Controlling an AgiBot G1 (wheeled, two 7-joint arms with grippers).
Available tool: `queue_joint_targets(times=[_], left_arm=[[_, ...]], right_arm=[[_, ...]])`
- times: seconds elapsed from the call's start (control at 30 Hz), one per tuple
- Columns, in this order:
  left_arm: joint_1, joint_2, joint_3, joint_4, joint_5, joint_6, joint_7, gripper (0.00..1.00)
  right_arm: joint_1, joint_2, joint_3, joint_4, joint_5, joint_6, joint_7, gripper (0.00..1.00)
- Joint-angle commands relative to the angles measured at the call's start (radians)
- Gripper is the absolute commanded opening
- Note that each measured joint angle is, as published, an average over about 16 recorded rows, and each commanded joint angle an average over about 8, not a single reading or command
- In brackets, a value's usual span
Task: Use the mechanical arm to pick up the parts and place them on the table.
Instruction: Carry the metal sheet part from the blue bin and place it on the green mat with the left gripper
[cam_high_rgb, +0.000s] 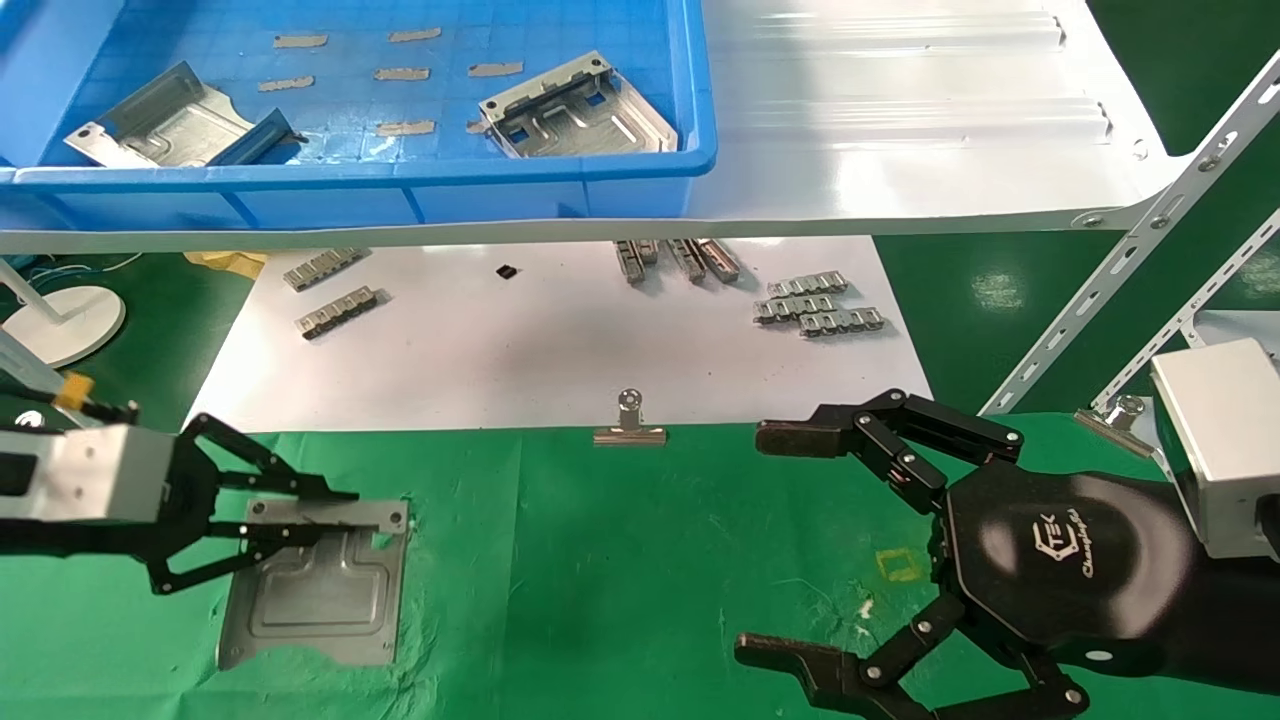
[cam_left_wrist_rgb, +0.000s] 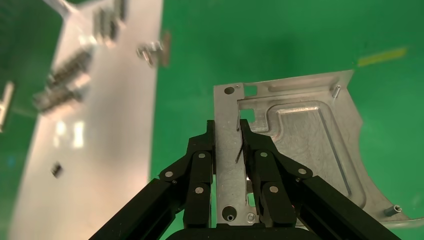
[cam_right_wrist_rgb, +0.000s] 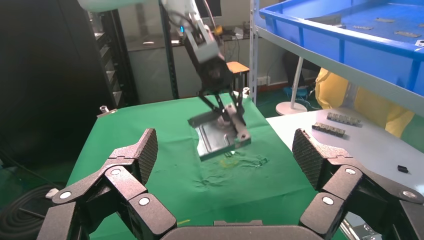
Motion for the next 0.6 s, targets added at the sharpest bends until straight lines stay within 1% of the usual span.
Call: queue_joint_targets(times=[0.03,0.1,0.13,0.17,0.37,0.6], left_arm=[[0.008,0.016,0.023,0.045,0.016,-0.007,0.033,0.64],[0.020,0.039,0.030,0.094,0.026,-0.027,0.059,0.88],[0.026,0.050,0.032,0.118,0.028,-0.038,0.070,0.97],[0.033,0.062,0.033,0.142,0.029,-0.049,0.080,1.00],[0.063,0.116,0.028,0.252,0.021,-0.080,0.150,1.00],[0.054,0.140,0.022,0.322,0.000,-0.012,0.203,1.00]], right_arm=[[0.000,0.000,0.000,0.000,0.000,0.000,0.000,1.00],[0.000,0.000,0.000,0.000,0.000,0.000,0.000,1.00],[0.000,0.000,0.000,0.000,0.000,0.000,0.000,1.00],[0.000,0.000,0.000,0.000,0.000,0.000,0.000,1.00],[0.000,0.000,0.000,0.000,0.000,0.000,0.000,1.00],[0.000,0.000,0.000,0.000,0.000,0.000,0.000,1.00]])
